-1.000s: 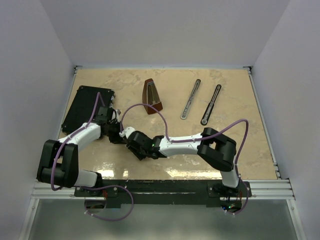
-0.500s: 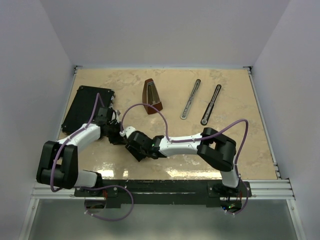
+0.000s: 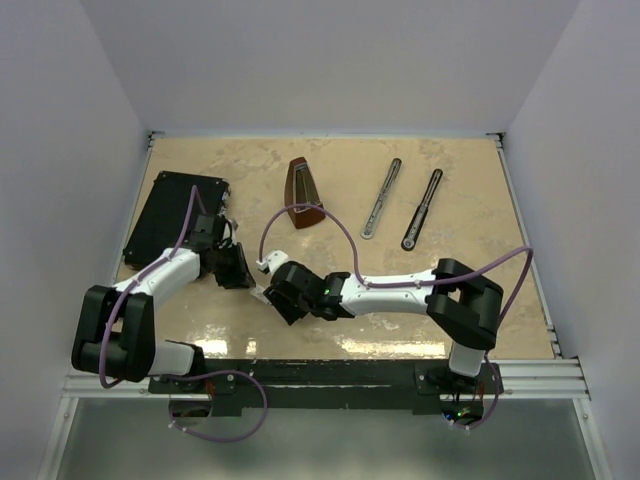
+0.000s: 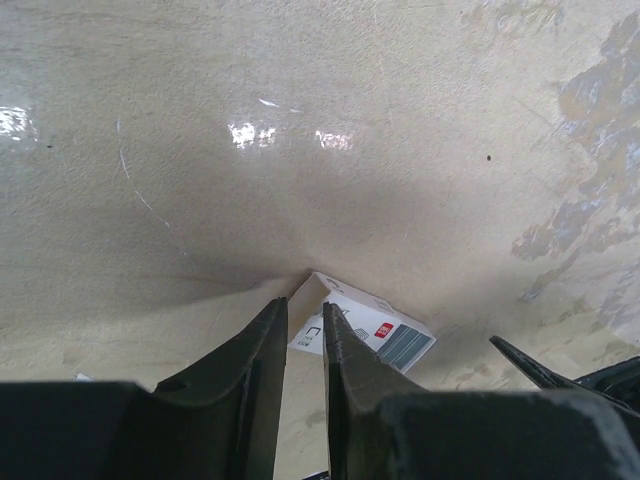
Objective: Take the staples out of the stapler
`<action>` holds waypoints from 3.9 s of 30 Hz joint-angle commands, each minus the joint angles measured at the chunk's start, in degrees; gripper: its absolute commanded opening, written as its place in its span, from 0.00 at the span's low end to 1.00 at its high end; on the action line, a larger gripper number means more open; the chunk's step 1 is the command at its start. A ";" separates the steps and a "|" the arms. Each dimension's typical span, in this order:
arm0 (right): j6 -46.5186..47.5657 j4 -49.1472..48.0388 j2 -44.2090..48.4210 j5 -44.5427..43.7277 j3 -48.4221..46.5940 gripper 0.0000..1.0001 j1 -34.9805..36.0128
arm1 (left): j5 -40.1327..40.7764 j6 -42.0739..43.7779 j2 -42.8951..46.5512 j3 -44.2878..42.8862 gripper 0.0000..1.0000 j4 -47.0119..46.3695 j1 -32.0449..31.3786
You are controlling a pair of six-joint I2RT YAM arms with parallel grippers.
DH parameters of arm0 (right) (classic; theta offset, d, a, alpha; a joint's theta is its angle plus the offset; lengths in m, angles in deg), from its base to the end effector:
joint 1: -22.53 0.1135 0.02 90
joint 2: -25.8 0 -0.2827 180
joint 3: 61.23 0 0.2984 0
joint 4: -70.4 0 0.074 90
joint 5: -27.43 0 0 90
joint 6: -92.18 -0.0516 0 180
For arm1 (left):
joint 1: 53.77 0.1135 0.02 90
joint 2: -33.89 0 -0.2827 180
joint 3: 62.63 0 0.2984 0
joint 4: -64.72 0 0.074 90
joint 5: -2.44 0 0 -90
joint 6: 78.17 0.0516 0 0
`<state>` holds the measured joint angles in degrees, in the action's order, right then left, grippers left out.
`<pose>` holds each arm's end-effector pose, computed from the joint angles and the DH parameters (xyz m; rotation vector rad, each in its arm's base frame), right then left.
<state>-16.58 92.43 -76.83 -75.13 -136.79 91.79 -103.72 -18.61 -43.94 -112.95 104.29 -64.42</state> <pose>0.1624 0.3972 0.1596 -0.9529 2.2558 0.4402 0.2658 -0.0646 0.1382 -0.4032 2.7821 -0.5735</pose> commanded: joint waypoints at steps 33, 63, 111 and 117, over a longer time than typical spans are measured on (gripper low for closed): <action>-1.54 -14.65 -6.53 -4.41 4.20 0.52 -0.35 | 0.52 -0.94 -0.75 -0.30 0.13 0.16 -2.62; -1.89 -27.22 -5.74 -10.65 10.79 0.50 -0.87 | -1.51 -4.45 0.12 2.16 0.14 -2.57 -7.10; -21.84 -13.69 -3.02 -9.33 6.83 0.47 -6.32 | -0.01 -3.14 0.56 0.31 0.16 -1.07 -7.10; -19.83 -7.11 8.91 -9.42 9.38 0.52 -8.17 | -2.91 -1.12 5.82 -6.70 0.21 2.61 -7.10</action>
<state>-36.45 79.63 -77.53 -84.05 -128.60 84.55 -104.09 -21.04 -43.39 -113.68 105.12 -71.41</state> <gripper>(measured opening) 0.509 0.177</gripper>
